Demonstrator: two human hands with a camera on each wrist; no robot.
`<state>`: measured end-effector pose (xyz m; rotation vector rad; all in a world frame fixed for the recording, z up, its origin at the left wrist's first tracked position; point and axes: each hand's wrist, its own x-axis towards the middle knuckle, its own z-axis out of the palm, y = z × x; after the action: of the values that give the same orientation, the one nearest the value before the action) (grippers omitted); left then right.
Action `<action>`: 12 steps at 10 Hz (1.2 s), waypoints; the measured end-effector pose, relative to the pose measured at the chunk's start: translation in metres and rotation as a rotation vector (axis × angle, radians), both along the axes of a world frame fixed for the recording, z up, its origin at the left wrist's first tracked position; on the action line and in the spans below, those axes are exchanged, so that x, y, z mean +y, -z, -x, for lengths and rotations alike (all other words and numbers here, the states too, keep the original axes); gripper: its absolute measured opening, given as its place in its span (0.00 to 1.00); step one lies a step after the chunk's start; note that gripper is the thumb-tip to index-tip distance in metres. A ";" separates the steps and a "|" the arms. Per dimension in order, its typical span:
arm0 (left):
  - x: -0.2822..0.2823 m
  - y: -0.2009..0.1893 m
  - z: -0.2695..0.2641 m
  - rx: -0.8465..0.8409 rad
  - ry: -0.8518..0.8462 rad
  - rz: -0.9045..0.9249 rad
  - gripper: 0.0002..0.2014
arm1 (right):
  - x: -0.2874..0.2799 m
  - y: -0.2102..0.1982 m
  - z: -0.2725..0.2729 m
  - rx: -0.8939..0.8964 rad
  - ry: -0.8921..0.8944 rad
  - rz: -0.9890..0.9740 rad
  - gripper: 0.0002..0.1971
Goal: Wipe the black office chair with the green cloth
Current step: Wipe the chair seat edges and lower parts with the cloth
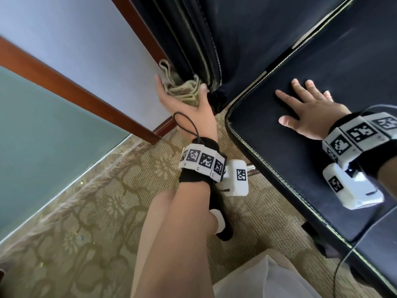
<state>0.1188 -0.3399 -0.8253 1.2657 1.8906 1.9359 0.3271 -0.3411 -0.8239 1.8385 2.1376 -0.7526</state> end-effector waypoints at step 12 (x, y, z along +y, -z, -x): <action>-0.005 0.015 -0.019 -0.089 0.035 0.493 0.48 | 0.000 0.004 0.000 0.032 0.010 -0.013 0.32</action>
<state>0.1379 -0.3444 -0.8401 1.0335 2.1008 1.3561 0.3270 -0.3414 -0.8276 1.8571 2.1595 -0.7764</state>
